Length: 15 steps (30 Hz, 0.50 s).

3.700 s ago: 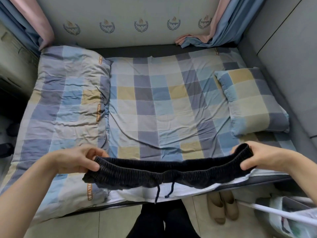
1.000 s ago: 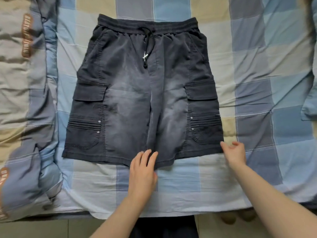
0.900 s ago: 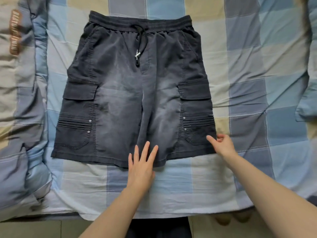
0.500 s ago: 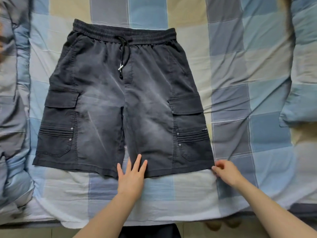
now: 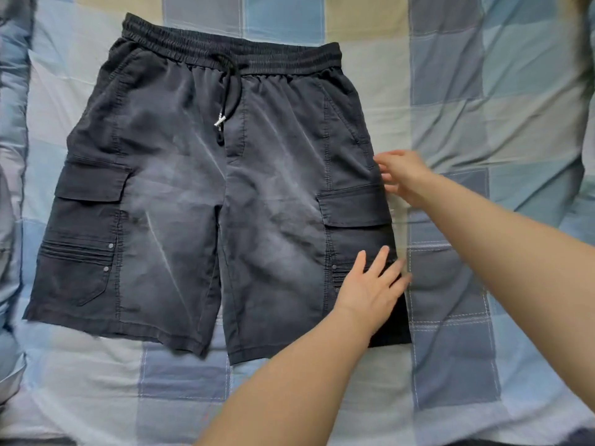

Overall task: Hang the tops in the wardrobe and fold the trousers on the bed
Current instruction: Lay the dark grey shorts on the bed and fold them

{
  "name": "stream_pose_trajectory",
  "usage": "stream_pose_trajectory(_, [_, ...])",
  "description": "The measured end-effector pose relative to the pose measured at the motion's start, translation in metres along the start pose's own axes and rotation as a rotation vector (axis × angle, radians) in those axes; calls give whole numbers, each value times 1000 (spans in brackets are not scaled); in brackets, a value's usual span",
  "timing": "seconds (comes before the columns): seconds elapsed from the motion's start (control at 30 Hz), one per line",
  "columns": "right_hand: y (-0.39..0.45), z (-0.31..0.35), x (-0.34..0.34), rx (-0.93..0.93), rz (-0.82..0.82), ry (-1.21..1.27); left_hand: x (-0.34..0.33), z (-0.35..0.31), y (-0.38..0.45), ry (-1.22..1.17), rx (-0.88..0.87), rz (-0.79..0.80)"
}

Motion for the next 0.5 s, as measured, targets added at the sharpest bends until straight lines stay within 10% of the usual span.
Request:
stream_pose_trajectory(0.27, [24, 36, -17, 36, -96, -9, -7, -20, 31, 224, -225, -81])
stream_pose_trajectory(0.5, [-2, 87, -34, 196, -205, -90, 48, 22, -53, -146, -237, -618])
Point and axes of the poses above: each hand's wrist, its own y-axis towards the middle knuckle, its own x-axis out of the back of the hand, z = x × y, the point moved 6 cm from there along y, towards the middle knuckle, and after that the axes turned 4 degrees about -z, right-handed, at the moved point
